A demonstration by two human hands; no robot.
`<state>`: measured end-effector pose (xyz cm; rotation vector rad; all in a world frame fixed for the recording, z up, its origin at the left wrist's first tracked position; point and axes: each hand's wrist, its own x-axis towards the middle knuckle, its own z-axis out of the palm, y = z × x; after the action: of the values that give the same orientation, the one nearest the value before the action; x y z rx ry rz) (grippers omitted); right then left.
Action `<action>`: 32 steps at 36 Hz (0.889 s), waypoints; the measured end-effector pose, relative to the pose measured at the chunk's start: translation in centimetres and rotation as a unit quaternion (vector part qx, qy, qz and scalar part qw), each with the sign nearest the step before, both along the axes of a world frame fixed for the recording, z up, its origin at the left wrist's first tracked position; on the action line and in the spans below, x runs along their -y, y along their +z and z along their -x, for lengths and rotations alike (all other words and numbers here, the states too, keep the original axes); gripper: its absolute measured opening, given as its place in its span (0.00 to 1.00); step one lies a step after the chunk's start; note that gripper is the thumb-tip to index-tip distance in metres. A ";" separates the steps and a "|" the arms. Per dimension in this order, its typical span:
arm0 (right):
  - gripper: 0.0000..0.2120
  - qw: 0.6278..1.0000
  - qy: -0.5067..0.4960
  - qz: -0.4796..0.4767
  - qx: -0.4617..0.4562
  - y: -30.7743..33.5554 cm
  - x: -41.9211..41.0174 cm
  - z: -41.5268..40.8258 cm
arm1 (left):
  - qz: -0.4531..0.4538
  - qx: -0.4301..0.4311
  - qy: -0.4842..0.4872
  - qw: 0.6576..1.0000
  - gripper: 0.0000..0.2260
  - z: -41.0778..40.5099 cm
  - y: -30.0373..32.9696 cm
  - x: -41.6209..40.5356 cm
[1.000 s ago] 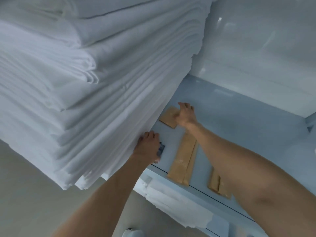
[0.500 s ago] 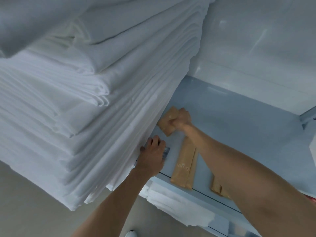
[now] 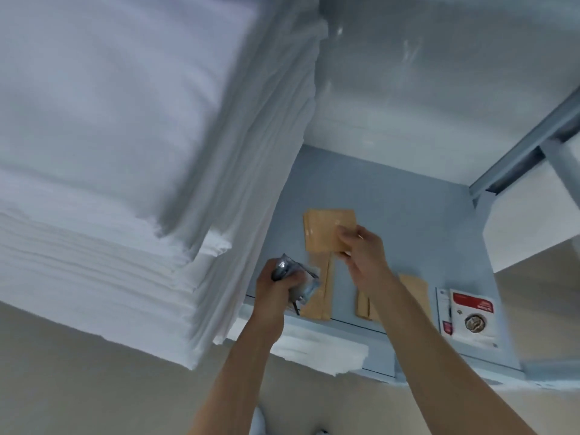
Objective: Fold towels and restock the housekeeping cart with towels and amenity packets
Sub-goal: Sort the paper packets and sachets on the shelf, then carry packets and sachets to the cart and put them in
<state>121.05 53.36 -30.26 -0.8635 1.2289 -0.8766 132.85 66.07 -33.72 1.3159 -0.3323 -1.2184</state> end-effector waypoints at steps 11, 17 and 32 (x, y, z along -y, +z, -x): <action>0.11 0.979 -0.045 -0.105 0.169 7.2 -9.8 7.2 | 0.048 -0.070 -0.087 0.993 0.06 7.8 8.8 -2.1; 0.06 0.963 -0.130 -0.082 0.219 9.5 -18.2 14.5 | 0.051 -0.139 -0.163 0.976 0.23 16.4 11.3 -7.5; 0.03 0.884 -0.408 -0.010 0.229 12.1 -43.6 37.1 | -0.019 -0.220 -0.310 0.925 0.12 37.9 13.7 -27.7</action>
<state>83.99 96.97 -18.20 -0.0474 1.1604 -1.6276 94.91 93.79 -20.03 0.9468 -0.4144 -2.0182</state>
